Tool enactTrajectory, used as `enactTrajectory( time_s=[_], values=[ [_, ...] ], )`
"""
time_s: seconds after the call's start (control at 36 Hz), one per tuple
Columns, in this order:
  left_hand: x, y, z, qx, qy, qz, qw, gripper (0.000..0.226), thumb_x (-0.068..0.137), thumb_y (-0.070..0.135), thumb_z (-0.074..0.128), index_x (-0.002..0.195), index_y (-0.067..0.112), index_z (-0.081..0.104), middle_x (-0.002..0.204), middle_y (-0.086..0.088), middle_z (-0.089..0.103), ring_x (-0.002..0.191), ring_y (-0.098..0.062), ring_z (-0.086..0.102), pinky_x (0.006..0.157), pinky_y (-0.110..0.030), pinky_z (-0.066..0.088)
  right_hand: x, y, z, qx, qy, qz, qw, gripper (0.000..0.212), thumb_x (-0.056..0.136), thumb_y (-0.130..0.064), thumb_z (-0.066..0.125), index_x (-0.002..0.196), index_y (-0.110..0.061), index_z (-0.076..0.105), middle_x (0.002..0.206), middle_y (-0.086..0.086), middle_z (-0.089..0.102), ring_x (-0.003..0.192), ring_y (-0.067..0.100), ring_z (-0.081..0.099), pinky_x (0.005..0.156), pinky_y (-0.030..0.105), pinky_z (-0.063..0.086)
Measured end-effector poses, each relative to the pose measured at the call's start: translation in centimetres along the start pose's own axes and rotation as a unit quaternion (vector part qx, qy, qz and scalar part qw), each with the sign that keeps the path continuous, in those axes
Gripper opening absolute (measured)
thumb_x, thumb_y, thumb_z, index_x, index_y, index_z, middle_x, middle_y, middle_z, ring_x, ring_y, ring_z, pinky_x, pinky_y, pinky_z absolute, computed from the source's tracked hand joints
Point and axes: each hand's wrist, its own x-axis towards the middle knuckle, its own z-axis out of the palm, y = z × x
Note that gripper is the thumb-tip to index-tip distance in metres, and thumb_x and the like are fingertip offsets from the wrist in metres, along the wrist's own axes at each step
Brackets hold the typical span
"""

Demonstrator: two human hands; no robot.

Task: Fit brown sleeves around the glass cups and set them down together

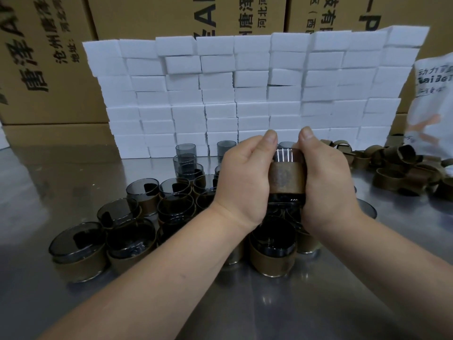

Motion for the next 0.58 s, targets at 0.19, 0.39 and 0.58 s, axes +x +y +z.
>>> enactTrajectory(
  time_s=[0.19, 0.39, 0.58],
  values=[
    [0.0, 0.3, 0.1, -0.007, -0.008, -0.007, 1.000, 0.040, 0.084, 0.031, 0.049, 0.043, 0.027, 0.044, 0.049, 0.012, 0.036, 0.050, -0.009, 0.033, 0.050, -0.025, 0.028, 0.0, -0.4, 0.1, -0.012, 0.012, -0.011, 1.000, 0.034, 0.082, -0.038, 0.045, 0.056, -0.018, 0.038, 0.046, -0.008, 0.033, 0.044, 0.007, 0.031, 0.043, 0.019, 0.028],
    [0.0, 0.7, 0.4, -0.030, 0.001, -0.015, 0.999, 0.037, 0.080, 0.028, 0.052, 0.045, 0.026, 0.039, 0.051, 0.005, 0.031, 0.055, -0.016, 0.029, 0.053, -0.030, 0.025, -0.4, -1.0, 0.1, -0.028, 0.025, -0.023, 0.999, 0.037, 0.088, -0.034, 0.044, 0.057, -0.016, 0.036, 0.044, -0.011, 0.033, 0.043, 0.005, 0.031, 0.041, 0.016, 0.028],
    [-0.1, 1.2, 0.7, -0.039, 0.001, -0.016, 0.999, 0.040, 0.079, 0.028, 0.052, 0.042, 0.026, 0.039, 0.047, 0.009, 0.031, 0.049, -0.010, 0.030, 0.048, -0.025, 0.026, -0.5, -1.5, 0.4, -0.050, 0.039, -0.019, 0.998, 0.040, 0.093, -0.034, 0.041, 0.064, -0.007, 0.043, 0.047, -0.008, 0.032, 0.045, 0.008, 0.031, 0.041, 0.019, 0.027]
  ],
)
